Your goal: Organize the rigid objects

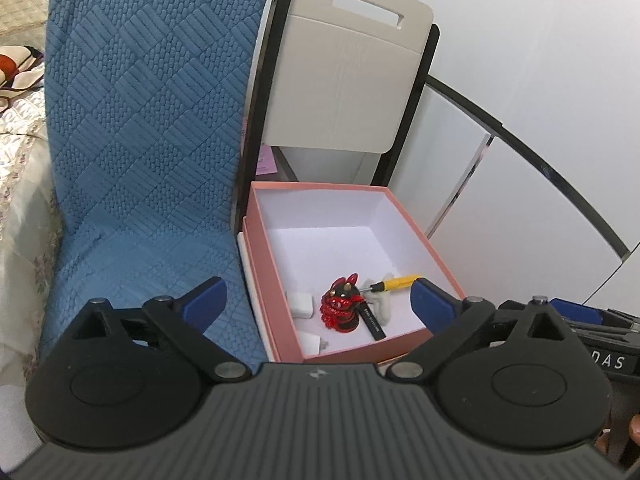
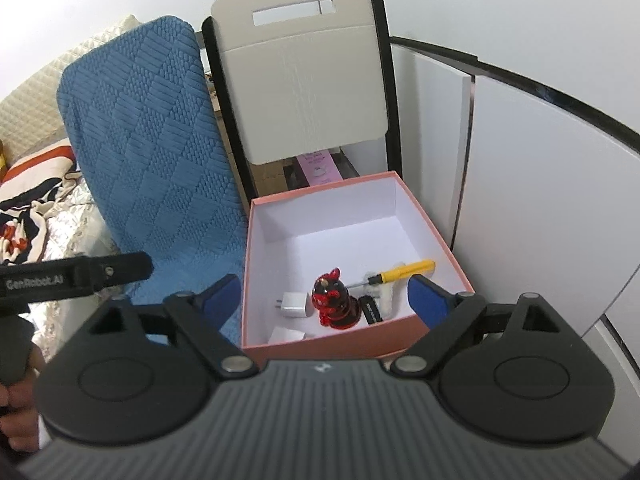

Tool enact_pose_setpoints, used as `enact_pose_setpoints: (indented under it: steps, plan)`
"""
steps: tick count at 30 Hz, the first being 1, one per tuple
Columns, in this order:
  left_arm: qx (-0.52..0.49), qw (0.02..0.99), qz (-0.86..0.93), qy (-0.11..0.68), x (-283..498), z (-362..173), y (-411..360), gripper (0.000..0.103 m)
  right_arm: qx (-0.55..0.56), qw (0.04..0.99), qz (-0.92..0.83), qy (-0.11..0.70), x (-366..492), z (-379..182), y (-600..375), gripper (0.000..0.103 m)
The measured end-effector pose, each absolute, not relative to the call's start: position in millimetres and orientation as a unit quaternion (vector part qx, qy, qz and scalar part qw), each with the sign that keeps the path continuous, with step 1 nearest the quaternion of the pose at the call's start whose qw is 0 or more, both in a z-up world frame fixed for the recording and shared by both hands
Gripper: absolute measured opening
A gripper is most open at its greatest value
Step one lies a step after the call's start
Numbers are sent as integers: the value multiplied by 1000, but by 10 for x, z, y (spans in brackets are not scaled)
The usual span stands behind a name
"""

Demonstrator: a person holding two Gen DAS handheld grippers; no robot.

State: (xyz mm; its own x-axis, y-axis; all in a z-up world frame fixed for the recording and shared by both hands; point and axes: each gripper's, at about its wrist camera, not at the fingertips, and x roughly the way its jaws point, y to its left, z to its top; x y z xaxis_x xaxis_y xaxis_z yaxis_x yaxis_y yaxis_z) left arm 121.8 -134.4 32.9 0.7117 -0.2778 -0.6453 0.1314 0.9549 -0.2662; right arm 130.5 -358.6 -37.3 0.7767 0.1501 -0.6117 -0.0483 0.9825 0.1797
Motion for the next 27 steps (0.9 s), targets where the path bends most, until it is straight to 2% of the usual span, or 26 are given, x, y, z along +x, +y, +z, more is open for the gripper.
enact_pose_setpoints:
  steps: [27]
  plan:
    - [-94, 918, -102, 372, 1053, 281, -1304, 102, 73, 935, 37, 344, 1157, -490, -3562, 92]
